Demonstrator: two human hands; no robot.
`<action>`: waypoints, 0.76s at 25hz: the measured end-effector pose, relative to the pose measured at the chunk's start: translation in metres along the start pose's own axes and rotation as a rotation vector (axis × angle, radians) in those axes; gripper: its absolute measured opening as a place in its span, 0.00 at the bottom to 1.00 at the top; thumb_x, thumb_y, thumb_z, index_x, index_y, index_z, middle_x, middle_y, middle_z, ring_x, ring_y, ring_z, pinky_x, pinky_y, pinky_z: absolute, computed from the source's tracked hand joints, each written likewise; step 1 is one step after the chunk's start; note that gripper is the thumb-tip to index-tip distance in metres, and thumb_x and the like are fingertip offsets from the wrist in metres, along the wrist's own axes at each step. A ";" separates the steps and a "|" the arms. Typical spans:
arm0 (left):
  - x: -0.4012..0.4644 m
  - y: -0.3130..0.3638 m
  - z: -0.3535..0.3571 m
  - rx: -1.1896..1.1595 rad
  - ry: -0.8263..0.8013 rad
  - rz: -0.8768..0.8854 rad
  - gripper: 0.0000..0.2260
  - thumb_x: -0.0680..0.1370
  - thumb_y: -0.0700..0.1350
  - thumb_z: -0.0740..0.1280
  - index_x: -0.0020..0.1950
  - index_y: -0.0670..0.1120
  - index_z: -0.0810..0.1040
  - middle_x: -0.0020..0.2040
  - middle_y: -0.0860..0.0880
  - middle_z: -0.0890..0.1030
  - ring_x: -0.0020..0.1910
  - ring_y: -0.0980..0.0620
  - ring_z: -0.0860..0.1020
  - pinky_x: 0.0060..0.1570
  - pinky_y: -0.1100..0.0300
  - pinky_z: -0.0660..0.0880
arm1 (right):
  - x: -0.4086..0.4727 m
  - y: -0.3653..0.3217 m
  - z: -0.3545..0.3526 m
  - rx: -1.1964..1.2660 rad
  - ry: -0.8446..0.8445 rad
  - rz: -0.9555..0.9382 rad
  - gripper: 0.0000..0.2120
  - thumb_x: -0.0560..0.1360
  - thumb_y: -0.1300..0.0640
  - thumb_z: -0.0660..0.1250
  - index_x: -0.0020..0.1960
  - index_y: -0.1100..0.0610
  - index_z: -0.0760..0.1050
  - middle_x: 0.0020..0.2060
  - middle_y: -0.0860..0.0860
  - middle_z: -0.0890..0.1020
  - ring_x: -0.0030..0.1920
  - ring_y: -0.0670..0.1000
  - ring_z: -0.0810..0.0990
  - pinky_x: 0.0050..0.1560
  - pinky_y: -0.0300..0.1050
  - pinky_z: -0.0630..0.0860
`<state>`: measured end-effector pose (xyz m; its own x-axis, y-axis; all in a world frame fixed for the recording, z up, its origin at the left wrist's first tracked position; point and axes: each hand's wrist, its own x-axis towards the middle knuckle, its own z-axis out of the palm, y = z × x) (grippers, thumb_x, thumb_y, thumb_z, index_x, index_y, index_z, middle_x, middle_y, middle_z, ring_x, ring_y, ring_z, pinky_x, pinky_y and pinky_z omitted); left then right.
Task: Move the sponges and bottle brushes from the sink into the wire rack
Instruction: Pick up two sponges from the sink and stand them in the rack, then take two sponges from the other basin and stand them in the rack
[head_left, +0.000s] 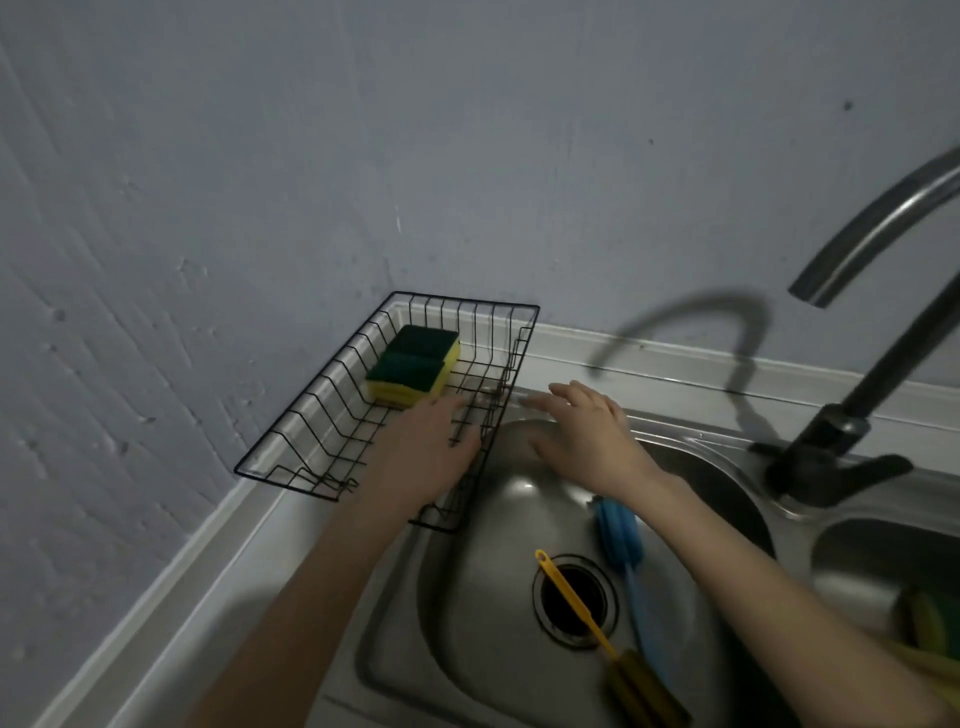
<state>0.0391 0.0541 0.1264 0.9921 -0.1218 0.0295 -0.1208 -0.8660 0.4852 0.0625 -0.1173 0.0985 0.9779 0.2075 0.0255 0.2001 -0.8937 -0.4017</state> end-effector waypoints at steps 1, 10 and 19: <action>-0.005 0.006 0.005 -0.003 -0.008 0.012 0.20 0.78 0.50 0.57 0.68 0.47 0.64 0.69 0.44 0.69 0.66 0.46 0.69 0.63 0.51 0.67 | -0.011 0.007 -0.004 -0.021 -0.009 0.002 0.25 0.74 0.50 0.60 0.70 0.47 0.61 0.73 0.53 0.62 0.75 0.52 0.54 0.74 0.52 0.49; -0.049 0.081 0.062 -0.110 -0.070 0.112 0.16 0.77 0.47 0.59 0.65 0.47 0.69 0.64 0.45 0.74 0.62 0.48 0.73 0.60 0.54 0.70 | -0.104 0.082 -0.021 -0.023 -0.013 0.093 0.26 0.75 0.48 0.59 0.71 0.49 0.60 0.70 0.53 0.66 0.73 0.54 0.59 0.74 0.53 0.54; -0.082 0.139 0.124 -0.188 -0.145 0.120 0.14 0.77 0.46 0.58 0.62 0.48 0.71 0.60 0.46 0.77 0.58 0.49 0.75 0.58 0.54 0.72 | -0.175 0.156 -0.027 0.028 0.012 0.247 0.24 0.75 0.50 0.61 0.69 0.52 0.64 0.69 0.55 0.68 0.71 0.56 0.64 0.73 0.52 0.58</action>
<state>-0.0632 -0.1165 0.0830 0.9541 -0.2985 -0.0225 -0.2156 -0.7374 0.6401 -0.0763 -0.3038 0.0563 0.9976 -0.0204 -0.0661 -0.0465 -0.9054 -0.4220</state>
